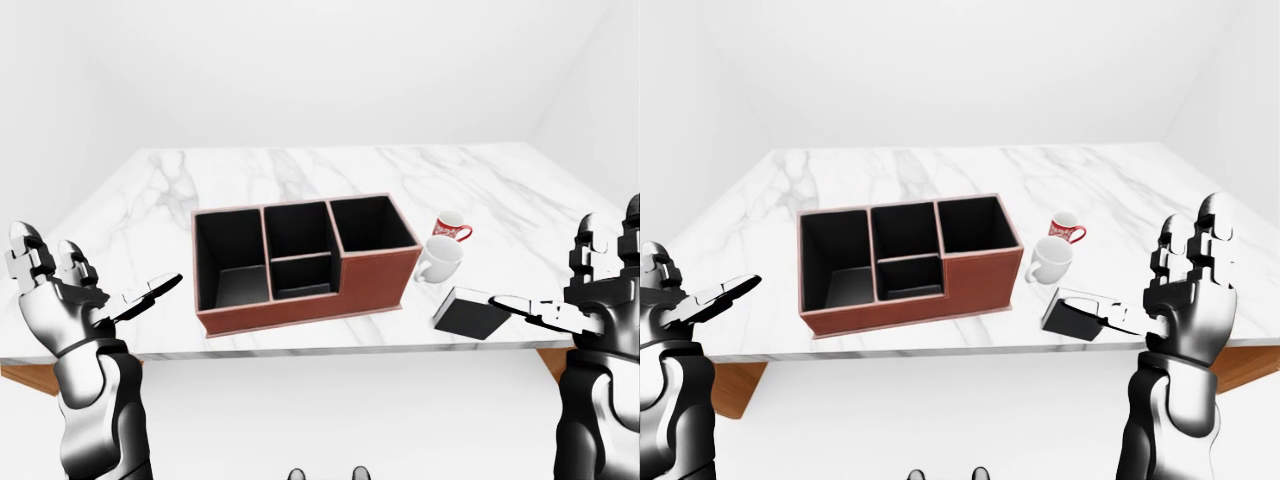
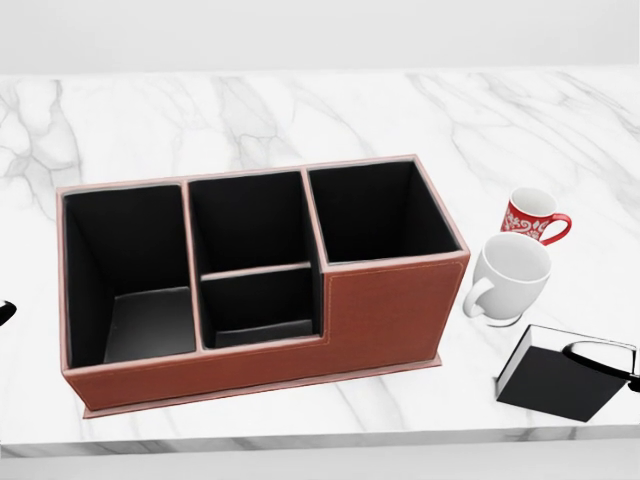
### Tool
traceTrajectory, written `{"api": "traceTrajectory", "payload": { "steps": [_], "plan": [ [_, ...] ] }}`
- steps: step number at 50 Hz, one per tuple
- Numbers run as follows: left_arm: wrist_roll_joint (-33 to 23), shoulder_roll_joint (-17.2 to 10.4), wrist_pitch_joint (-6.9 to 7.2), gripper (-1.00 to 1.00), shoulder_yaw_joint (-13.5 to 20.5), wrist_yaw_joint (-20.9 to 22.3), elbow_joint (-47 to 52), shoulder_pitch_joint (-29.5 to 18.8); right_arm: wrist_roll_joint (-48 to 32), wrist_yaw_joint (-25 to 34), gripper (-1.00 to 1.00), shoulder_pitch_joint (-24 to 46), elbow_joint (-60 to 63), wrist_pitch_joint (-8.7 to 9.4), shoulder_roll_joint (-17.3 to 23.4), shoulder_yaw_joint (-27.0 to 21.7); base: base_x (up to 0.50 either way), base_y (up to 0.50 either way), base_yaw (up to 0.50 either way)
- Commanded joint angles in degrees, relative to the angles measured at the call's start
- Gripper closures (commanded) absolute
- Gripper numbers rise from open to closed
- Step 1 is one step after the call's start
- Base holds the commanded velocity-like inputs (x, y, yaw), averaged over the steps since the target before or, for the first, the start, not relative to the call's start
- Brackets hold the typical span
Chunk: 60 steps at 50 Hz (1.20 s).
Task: Pick up the book and place it in the right compartment of the caddy.
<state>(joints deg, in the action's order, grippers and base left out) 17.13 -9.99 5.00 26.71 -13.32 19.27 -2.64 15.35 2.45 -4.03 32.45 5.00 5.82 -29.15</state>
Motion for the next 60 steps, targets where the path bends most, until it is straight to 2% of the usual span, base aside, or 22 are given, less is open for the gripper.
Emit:
{"api": "traceTrajectory", "payload": {
  "steps": [1,18,33,38,40,43,45,46,50,53,55,56,59,60],
  "plan": [
    [0.13,-0.08,0.0,-1.0,0.1,-0.05,-0.13,0.0,0.05,-0.05,-1.0,0.02,-0.09,0.0,0.12,0.0,0.29,0.0,0.0],
    [0.08,-0.17,0.0,-1.0,-0.01,-0.23,-0.26,-0.14,0.8,0.19,-1.0,-0.13,0.63,0.0,0.15,-0.7,0.29,0.0,0.0],
    [-0.08,0.02,0.0,-1.0,-0.08,0.02,-1.07,0.01,1.08,0.45,-1.0,-0.26,0.13,0.0,0.21,-0.79,0.01,0.0,0.0],
    [0.02,-0.01,0.0,-1.0,0.02,-0.21,-0.14,0.12,0.73,1.04,-1.0,1.08,2.18,0.0,2.04,-0.91,0.0,0.0,0.0],
    [-0.06,0.01,0.0,-1.0,0.05,-0.21,-0.2,0.13,1.51,1.5,-1.0,2.5,5.79,0.0,5.18,-3.22,0.0,0.0,0.0],
    [-0.16,0.1,0.0,-1.0,0.05,-0.27,-0.1,0.22,1.16,2.83,-1.0,4.3,8.5,0.0,7.05,-4.42,0.0,0.0,0.0],
    [-0.06,0.05,0.0,-1.0,0.21,-0.19,-0.49,0.23,-2.05,4.16,-1.0,4.6,7.44,0.0,6.8,-2.57,0.0,0.0,0.0],
    [0.26,-0.05,0.0,-1.0,0.54,-0.24,0.22,0.43,-3.41,4.46,-1.0,6.15,9.45,0.0,8.7,-1.93,0.0,0.0,0.0],
    [0.13,-0.2,0.0,-1.0,0.49,-0.33,-0.58,0.04,-6.48,7.6,-1.0,8.91,13.6,0.0,10.82,-2.31,0.0,0.0,0.0],
    [-0.07,-0.17,0.0,-1.0,0.2,-0.34,-0.74,-0.03,-10.4,10.97,-1.0,11.38,15.38,0.0,13.96,-2.2,0.0,0.0,0.0],
    [0.04,-0.23,0.0,-1.0,0.33,-0.23,-0.88,0.05,-15.43,14.95,-1.0,10.21,15.91,0.0,15.54,0.35,0.0,0.0,0.0],
    [0.04,-0.3,0.0,-1.0,0.43,-0.15,-2.04,-0.27,-22.75,20.14,-1.0,5.16,14.68,0.0,18.07,3.47,0.0,0.0,0.0],
    [0.01,-0.28,0.0,-1.0,0.15,-0.22,-1.75,-0.02,-32.22,28.49,-1.0,3.65,13.14,0.0,13.05,3.64,0.0,0.0,0.0],
    [0.76,-0.31,0.0,-1.0,0.28,0.28,-2.11,-0.12,-48.96,30.83,-1.0,-9.18,0.78,0.0,16.3,7.14,0.0,0.0,0.0]
  ]
}}
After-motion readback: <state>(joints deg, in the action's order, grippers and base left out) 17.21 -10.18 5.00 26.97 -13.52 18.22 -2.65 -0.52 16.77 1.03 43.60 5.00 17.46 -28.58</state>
